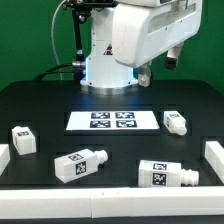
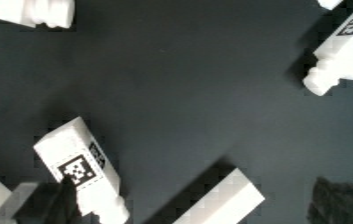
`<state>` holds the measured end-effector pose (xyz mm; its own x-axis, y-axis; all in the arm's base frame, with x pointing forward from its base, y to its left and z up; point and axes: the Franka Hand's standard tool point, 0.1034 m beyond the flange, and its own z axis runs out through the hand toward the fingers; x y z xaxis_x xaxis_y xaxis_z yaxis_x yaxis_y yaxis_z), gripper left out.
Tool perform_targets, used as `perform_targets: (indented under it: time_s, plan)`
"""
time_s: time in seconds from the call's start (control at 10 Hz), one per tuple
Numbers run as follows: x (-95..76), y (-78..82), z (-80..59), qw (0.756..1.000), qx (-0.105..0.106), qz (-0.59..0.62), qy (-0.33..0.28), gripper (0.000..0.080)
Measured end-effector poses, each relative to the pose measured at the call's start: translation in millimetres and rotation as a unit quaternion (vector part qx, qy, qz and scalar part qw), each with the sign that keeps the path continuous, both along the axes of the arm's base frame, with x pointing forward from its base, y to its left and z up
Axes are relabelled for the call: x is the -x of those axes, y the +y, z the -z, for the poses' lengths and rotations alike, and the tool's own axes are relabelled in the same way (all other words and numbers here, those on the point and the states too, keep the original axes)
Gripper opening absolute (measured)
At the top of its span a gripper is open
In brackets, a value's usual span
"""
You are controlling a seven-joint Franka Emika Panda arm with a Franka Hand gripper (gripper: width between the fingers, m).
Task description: Assemble square table
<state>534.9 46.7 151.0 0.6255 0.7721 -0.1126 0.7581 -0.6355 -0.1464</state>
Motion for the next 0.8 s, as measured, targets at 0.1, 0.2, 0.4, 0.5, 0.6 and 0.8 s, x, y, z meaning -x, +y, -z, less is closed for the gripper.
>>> perform_targets:
  time_s: [0.1, 0.2, 0.4, 0.5, 0.6, 0.8]
  plan:
    - [-1.2, 0.1, -0.7, 1.0, -0.001, 0.0, 0.0, 0.065]
    - [-1.2, 0.1, -0.7, 1.0, -0.001, 0.0, 0.0, 0.065]
    - [-1.3, 0.0, -0.7, 1.0, 0.0, 0.0, 0.0, 0.065]
    - [-1.3, 0.0, -0.7, 1.0, 0.0, 0.0, 0.0, 0.065]
    - [-1.3, 0.0, -0.7, 1.0, 0.0, 0.0, 0.0, 0.065]
    - [-1.3, 0.0, -0.7, 1.0, 0.0, 0.0, 0.0, 0.065]
